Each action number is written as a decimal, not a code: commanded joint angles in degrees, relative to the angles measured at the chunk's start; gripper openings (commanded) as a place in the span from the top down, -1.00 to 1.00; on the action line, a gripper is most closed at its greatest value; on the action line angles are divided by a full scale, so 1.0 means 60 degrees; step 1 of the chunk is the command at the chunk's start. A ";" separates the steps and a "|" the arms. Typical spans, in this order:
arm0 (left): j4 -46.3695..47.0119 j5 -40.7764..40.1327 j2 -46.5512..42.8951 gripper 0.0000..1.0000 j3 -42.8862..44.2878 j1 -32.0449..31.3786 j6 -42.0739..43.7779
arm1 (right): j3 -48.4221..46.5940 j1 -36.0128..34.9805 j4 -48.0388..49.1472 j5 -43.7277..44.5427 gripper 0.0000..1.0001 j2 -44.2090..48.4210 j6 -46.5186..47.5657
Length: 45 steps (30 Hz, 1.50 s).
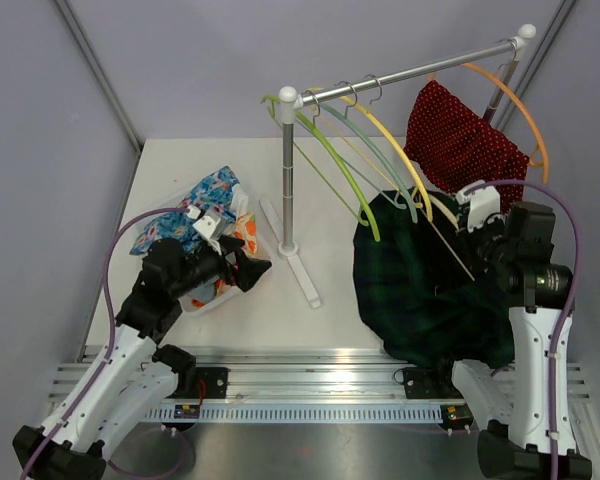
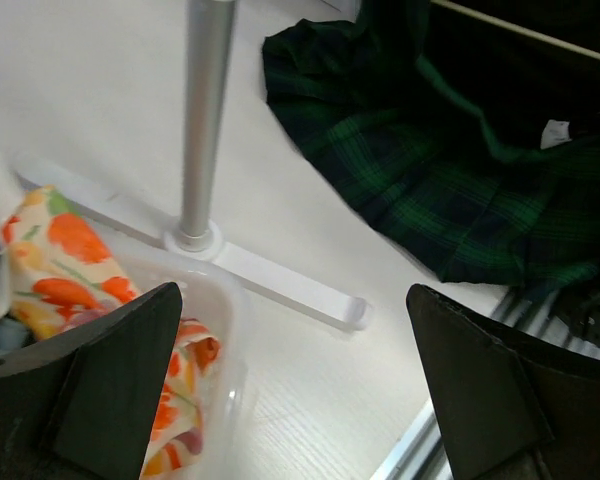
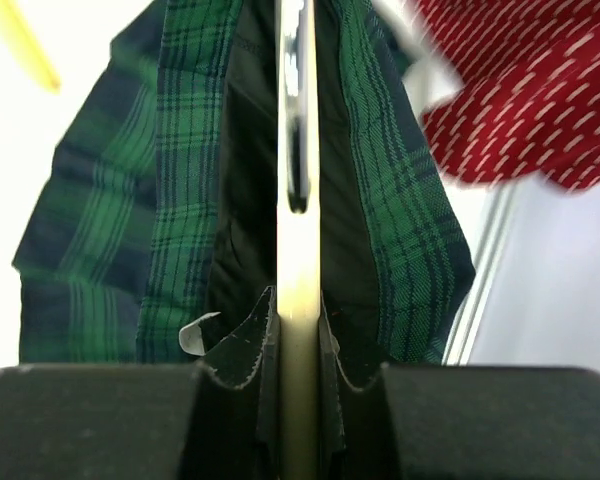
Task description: Remove the skirt from the hanger
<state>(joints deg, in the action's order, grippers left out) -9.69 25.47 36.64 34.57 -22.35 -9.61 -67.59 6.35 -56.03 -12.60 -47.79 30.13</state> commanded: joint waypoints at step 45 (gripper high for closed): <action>0.0799 -1.1760 0.4984 1.00 0.1899 -0.7775 -0.3440 | 0.0104 0.0011 -0.4430 -0.5738 1.00 0.0304 0.7105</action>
<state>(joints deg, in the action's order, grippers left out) 3.27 -36.69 73.08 41.95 -70.74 -34.44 -63.55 6.35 -78.74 -47.68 -45.58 67.18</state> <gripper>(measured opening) 0.019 0.194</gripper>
